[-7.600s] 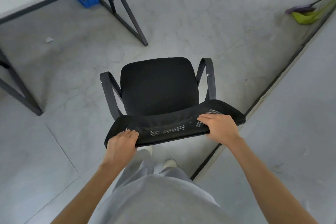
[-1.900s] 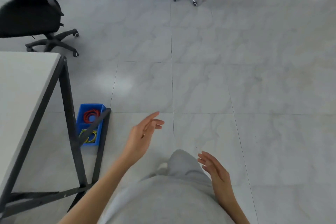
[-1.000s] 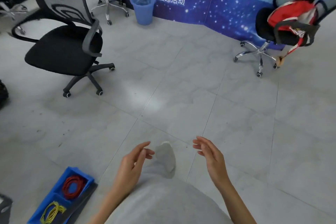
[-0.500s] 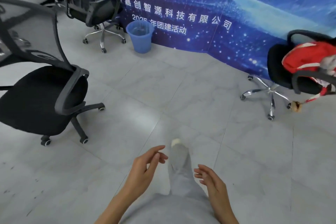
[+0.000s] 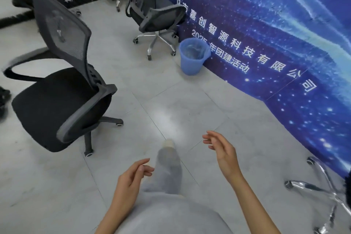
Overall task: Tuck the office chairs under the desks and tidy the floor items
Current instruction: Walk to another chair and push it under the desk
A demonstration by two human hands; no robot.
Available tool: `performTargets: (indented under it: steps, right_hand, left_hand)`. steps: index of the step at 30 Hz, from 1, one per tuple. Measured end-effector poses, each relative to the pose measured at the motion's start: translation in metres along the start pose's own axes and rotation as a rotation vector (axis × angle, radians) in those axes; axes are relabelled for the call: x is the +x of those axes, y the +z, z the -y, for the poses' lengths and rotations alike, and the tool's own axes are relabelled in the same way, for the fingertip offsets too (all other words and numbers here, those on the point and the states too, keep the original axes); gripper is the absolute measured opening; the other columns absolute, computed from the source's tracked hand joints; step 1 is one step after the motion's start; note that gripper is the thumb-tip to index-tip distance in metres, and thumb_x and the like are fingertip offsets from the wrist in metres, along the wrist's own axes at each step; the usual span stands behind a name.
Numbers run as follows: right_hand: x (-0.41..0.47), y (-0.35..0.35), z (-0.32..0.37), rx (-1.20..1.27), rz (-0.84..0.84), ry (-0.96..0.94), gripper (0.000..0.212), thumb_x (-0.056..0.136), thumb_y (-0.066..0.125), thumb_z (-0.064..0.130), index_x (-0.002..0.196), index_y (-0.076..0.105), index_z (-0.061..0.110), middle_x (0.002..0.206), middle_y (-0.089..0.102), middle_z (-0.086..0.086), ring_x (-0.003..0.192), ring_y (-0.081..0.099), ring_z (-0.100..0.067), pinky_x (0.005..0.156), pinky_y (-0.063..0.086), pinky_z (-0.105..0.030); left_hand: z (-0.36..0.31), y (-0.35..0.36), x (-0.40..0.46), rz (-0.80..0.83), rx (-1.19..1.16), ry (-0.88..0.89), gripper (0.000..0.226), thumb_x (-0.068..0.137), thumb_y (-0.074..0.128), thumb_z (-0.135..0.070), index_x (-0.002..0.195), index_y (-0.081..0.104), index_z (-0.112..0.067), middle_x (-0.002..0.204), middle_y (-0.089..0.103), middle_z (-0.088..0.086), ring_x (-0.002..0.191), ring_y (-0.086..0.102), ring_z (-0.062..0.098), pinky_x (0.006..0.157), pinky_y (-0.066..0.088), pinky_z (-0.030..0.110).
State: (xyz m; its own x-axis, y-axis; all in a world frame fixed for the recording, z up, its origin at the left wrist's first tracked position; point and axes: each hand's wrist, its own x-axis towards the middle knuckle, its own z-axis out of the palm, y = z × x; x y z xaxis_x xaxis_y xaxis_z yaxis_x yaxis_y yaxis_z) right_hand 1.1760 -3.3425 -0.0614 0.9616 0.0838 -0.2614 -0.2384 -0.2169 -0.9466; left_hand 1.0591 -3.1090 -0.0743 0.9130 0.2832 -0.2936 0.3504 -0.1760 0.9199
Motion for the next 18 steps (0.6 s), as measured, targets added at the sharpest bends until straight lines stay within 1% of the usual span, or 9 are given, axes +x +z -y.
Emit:
performTargets:
  steps: [1, 3, 5, 8, 10, 13, 14, 18]
  right_hand:
    - [0.027, 0.001, 0.001, -0.008, 0.013, 0.004, 0.027, 0.096, 0.042, 0.008, 0.104, 0.062, 0.024, 0.1, 0.069, 0.003, 0.089, 0.066, -0.007, 0.081, 0.05, -0.018]
    - [0.077, 0.006, 0.003, -0.017, 0.024, 0.023, 0.027, 0.096, 0.042, 0.008, 0.102, 0.062, 0.026, 0.099, 0.069, 0.003, 0.089, 0.066, -0.008, 0.08, 0.05, -0.018]
    - [0.121, 0.009, 0.007, -0.03, 0.034, 0.053, 0.027, 0.096, 0.043, 0.009, 0.101, 0.062, 0.027, 0.099, 0.069, 0.003, 0.088, 0.066, -0.008, 0.077, 0.05, -0.016]
    - [0.178, 0.01, 0.019, -0.041, 0.025, 0.097, 0.026, 0.096, 0.043, 0.01, 0.101, 0.063, 0.026, 0.099, 0.07, 0.003, 0.088, 0.066, -0.008, 0.075, 0.049, -0.017]
    - [0.219, 0.007, 0.031, -0.052, 0.012, 0.116, 0.026, 0.096, 0.044, 0.01, 0.099, 0.063, 0.028, 0.095, 0.071, 0.004, 0.087, 0.067, -0.008, 0.074, 0.05, -0.019]
    - [0.286, 0.005, 0.05, -0.057, -0.006, 0.141, 0.027, 0.096, 0.044, 0.01, 0.098, 0.064, 0.027, 0.093, 0.072, 0.007, 0.087, 0.067, -0.009, 0.074, 0.051, -0.013]
    - [0.311, 0.007, 0.056, -0.061, 0.001, 0.135, 0.028, 0.096, 0.043, 0.008, 0.098, 0.064, 0.026, 0.092, 0.072, 0.005, 0.087, 0.067, -0.009, 0.074, 0.051, -0.012]
    - [0.417, 0.028, 0.083, -0.085, 0.104, 0.128, 0.026, 0.096, 0.042, 0.006, 0.101, 0.062, 0.022, 0.098, 0.07, 0.002, 0.084, 0.067, -0.005, 0.071, 0.049, -0.01]
  left_hand:
    - [-0.005, 0.005, 0.026, -0.014, -0.006, 0.001, 0.035, 0.097, 0.04, -0.01, 0.098, 0.065, -0.034, 0.088, 0.072, -0.01, 0.076, 0.066, 0.007, 0.076, 0.05, 0.017]
    - [-0.02, 0.013, 0.083, -0.021, -0.006, 0.009, 0.027, 0.094, 0.04, -0.021, 0.1, 0.063, -0.032, 0.087, 0.072, -0.011, 0.077, 0.066, 0.007, 0.077, 0.05, 0.019]
    - [-0.041, 0.017, 0.145, 0.007, 0.007, 0.022, 0.029, 0.088, 0.037, -0.029, 0.102, 0.062, -0.033, 0.088, 0.071, -0.011, 0.079, 0.066, 0.007, 0.079, 0.05, 0.023]
    - [-0.086, 0.018, 0.235, 0.038, 0.033, 0.059, 0.025, 0.089, 0.038, -0.029, 0.104, 0.059, -0.032, 0.089, 0.07, -0.015, 0.081, 0.066, 0.006, 0.083, 0.05, 0.032]
    - [-0.119, 0.017, 0.291, 0.058, 0.038, 0.093, 0.023, 0.095, 0.041, -0.022, 0.101, 0.058, -0.035, 0.088, 0.069, -0.017, 0.08, 0.065, 0.005, 0.083, 0.049, 0.034]
    - [-0.16, 0.014, 0.366, 0.088, 0.064, 0.128, 0.023, 0.091, 0.039, -0.027, 0.1, 0.056, -0.038, 0.086, 0.068, -0.024, 0.08, 0.065, 0.003, 0.08, 0.048, 0.026]
    - [-0.171, 0.013, 0.389, 0.087, 0.072, 0.139, 0.023, 0.09, 0.038, -0.027, 0.101, 0.055, -0.039, 0.086, 0.068, -0.025, 0.08, 0.065, 0.002, 0.078, 0.047, 0.023]
    - [-0.192, 0.005, 0.47, 0.038, 0.063, 0.124, 0.024, 0.093, 0.039, -0.023, 0.103, 0.055, -0.038, 0.087, 0.067, -0.025, 0.082, 0.064, 0.001, 0.076, 0.046, 0.014]
